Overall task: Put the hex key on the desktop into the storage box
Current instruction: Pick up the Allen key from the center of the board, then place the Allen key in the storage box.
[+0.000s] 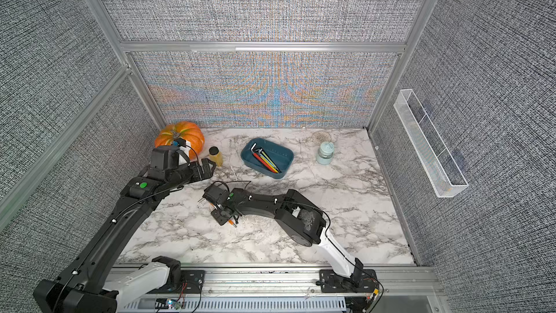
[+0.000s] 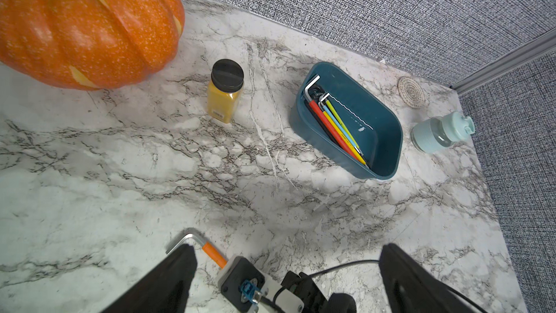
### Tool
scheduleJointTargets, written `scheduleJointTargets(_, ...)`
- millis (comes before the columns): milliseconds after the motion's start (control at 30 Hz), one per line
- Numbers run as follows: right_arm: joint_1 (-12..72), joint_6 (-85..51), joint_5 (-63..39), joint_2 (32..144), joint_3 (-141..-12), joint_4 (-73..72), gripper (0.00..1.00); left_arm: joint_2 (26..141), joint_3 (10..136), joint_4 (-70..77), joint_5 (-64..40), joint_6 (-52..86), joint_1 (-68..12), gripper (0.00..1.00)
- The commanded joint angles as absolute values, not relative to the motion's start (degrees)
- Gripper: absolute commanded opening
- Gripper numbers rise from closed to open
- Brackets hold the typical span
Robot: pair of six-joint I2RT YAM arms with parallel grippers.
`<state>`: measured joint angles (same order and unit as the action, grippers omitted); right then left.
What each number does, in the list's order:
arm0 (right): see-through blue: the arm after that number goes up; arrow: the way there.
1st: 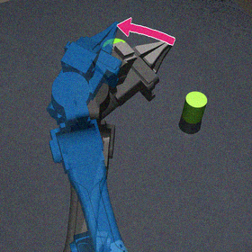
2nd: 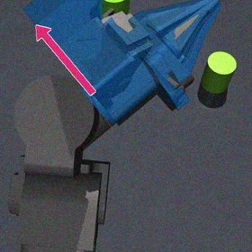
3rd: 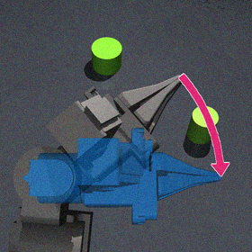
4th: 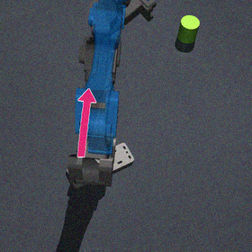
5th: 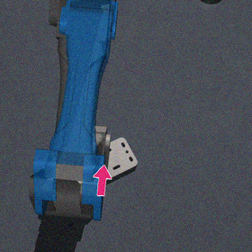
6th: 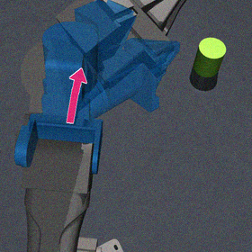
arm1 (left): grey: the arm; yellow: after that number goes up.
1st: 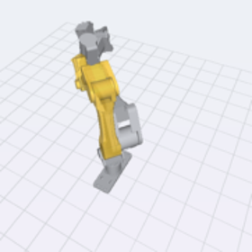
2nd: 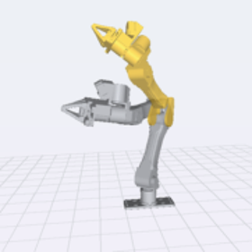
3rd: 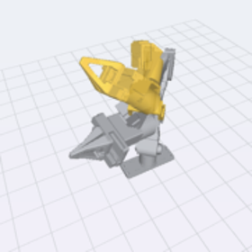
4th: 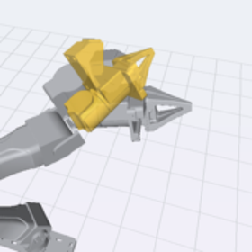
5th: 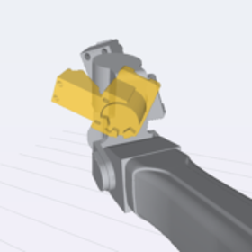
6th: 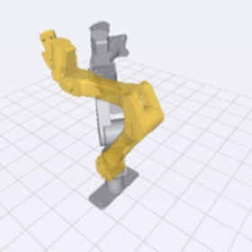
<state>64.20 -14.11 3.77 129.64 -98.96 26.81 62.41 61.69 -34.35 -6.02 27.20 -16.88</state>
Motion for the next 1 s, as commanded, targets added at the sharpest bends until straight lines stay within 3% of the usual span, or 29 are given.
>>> scheduleJointTargets(0, 64.3, -13.6, 6.2, 129.2, -97.5, 30.0, 0.00, 62.6, 62.3, -32.7, -6.6, 26.7, -16.9, 1.00)
scheduleJointTargets(367, 58.8, -9.6, 8.8, 116.6, -85.2, 25.5, 0.00, 63.1, 63.3, -29.4, -10.3, 27.7, -16.9, 1.00)
scheduleJointTargets(600, 53.0, -6.1, 7.7, 107.2, -77.6, 20.9, 0.00, 63.0, 61.1, -19.7, -20.1, 32.4, -16.9, 1.00)
scheduleJointTargets(967, 41.1, 5.0, 12.0, 107.2, -90.0, 26.7, 0.00, 67.7, 59.4, -9.3, -27.8, 38.5, -17.2, 1.00)
